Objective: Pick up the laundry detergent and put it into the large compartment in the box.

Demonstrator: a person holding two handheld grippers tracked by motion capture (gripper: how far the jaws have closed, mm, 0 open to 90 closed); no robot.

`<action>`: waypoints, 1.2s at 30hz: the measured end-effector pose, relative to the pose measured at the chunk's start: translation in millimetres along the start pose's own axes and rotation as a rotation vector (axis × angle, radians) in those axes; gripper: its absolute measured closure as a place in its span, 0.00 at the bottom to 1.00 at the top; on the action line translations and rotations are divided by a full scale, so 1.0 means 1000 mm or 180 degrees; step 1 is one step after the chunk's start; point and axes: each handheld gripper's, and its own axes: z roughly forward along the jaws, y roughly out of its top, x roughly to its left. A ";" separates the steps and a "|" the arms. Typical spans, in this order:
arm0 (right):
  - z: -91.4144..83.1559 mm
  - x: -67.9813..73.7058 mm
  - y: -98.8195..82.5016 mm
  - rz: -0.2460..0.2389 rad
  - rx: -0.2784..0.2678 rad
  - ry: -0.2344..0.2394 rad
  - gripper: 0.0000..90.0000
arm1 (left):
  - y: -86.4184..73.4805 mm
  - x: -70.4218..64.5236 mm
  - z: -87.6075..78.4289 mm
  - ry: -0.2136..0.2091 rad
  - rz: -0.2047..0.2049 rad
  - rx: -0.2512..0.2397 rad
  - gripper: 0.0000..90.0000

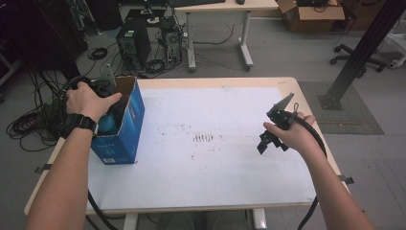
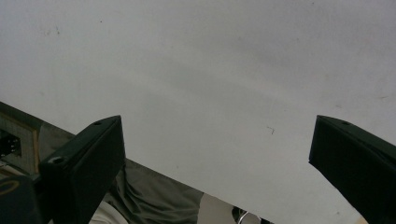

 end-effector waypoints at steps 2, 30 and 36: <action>0.000 0.000 0.000 0.0007 0.0008 0.0003 0.04 | 0.000 -0.001 0.000 -0.0007 0.0009 0.0008 0.39; -0.005 0.000 -0.007 -0.0019 -0.0031 0.0020 0.04 | -0.016 -0.011 -0.056 0.0027 0.0082 -0.0248 0.24; -0.008 0.002 -0.007 -0.0030 -0.0054 0.0022 0.04 | -0.022 -0.026 -0.079 0.0084 0.0173 -0.0349 0.24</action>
